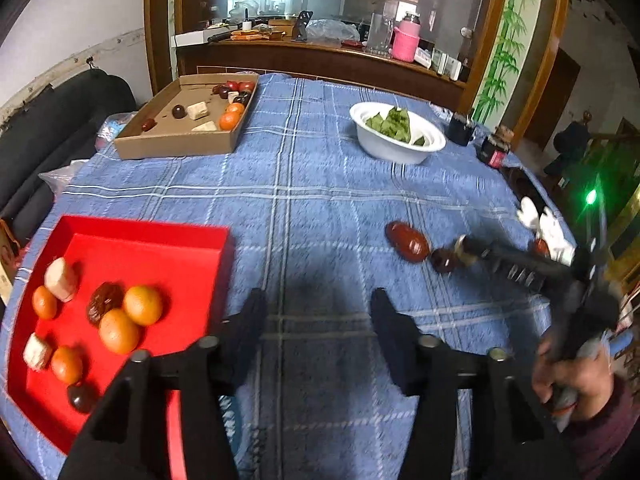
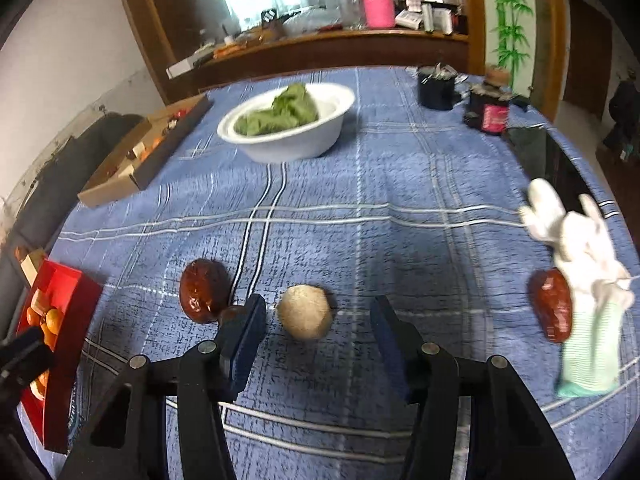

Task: Organize fruits
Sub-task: 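Grasp a red date with the left tool while the right tool grasps a beige bun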

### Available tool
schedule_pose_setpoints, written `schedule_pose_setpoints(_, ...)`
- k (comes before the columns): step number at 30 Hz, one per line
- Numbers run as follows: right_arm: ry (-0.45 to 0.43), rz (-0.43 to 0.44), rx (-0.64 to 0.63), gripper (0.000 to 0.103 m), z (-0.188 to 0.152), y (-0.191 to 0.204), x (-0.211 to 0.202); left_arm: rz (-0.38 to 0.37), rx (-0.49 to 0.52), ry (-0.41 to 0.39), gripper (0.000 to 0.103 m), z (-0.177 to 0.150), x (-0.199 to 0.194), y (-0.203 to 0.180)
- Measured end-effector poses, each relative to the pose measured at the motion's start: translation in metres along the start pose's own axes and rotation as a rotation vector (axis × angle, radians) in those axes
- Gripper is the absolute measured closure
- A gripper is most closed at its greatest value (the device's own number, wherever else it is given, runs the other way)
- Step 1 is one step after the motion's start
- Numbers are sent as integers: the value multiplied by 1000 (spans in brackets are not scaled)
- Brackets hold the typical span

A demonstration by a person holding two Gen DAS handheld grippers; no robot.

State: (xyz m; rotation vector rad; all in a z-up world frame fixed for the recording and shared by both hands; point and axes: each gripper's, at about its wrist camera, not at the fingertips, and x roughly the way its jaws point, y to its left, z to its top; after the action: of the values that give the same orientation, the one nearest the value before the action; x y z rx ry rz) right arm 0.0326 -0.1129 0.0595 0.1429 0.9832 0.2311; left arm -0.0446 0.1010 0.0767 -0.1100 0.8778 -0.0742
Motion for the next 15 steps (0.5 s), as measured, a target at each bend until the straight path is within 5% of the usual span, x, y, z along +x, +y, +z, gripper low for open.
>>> schedule_pose_setpoints(3,17,8,-14,45,-5,3,10,-39,-36,16,44,12,16,-1)
schedule_pose_setpoints(5,12,-12,-20,70,-7,1,10,-55,-59,36,44,19,30,-5)
schedule_pose_setpoints(15,-12,-14,78,70,-3,-28,-2,-74,18,121,43,38,102,-56)
